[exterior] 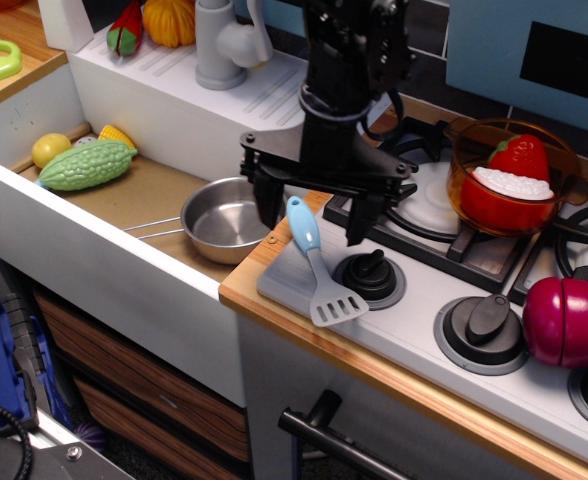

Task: Put spatula in pan

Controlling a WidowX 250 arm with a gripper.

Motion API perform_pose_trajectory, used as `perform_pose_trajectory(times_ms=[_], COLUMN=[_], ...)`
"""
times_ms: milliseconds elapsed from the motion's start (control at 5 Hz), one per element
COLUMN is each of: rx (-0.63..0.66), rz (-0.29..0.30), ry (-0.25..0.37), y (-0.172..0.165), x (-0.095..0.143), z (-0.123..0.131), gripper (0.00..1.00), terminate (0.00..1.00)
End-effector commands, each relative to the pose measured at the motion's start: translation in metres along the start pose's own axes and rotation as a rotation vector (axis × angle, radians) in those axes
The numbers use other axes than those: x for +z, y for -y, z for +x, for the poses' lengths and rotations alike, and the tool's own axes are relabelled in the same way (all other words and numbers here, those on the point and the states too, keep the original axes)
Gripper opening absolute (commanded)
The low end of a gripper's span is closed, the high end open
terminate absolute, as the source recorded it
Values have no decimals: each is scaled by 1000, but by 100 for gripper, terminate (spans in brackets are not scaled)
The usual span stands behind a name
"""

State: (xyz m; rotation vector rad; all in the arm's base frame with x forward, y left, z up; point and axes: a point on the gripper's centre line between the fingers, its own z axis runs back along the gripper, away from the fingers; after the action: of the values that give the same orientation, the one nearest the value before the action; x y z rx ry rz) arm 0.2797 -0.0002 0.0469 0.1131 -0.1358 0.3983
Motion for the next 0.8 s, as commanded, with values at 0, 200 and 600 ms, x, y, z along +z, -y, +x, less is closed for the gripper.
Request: perform_pose_trajectory(times_ms=[0,200,600], rx=[18,32,44], rz=[-35,-33,-59], ry=[15,10,8], y=[-7,-7,-2], x=[-1,-4,-21], z=[7,15,24], gripper=[100,100,0], terminate=[0,0,0])
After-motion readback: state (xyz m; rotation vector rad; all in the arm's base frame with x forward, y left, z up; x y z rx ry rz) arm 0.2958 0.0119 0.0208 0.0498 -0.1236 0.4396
